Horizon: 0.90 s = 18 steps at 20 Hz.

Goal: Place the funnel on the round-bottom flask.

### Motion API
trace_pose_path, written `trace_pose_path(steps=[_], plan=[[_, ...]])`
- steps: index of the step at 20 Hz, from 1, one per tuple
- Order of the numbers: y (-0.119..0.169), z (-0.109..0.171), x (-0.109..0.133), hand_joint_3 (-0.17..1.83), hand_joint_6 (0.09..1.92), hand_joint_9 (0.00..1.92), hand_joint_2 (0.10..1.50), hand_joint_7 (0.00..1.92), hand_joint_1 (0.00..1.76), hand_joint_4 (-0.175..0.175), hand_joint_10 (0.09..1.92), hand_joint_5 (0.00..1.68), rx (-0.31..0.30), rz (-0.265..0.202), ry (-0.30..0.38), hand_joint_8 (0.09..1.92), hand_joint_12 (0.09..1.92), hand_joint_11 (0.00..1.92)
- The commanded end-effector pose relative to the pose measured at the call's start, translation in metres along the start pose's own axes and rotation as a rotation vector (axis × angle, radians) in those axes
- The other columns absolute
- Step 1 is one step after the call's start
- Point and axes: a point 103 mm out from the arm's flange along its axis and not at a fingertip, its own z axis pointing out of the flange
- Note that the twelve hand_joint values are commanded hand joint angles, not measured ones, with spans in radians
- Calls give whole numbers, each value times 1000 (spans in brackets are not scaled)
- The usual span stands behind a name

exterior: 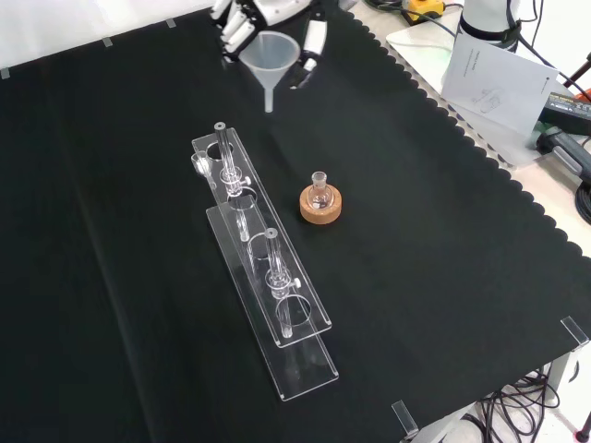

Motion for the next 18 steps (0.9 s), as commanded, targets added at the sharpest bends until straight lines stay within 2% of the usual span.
trace_pose_path(steps=[1, 6, 13, 18], plan=[[-38, 6, 10, 452, 739, 1101, 821, 787, 636, -73, 742, 618, 17, 5, 18, 904, 1217, 654], [-65, 15, 35, 454, 742, 1095, 820, 784, 635, -72, 742, 620, -39, 1, 16, 904, 1219, 650], [-67, 38, 62, 456, 752, 1089, 818, 784, 644, -74, 745, 640, -9, -35, 48, 903, 1224, 647], [-59, 55, 69, 458, 754, 1075, 816, 777, 647, -72, 745, 642, -9, -58, 45, 900, 1229, 648]])
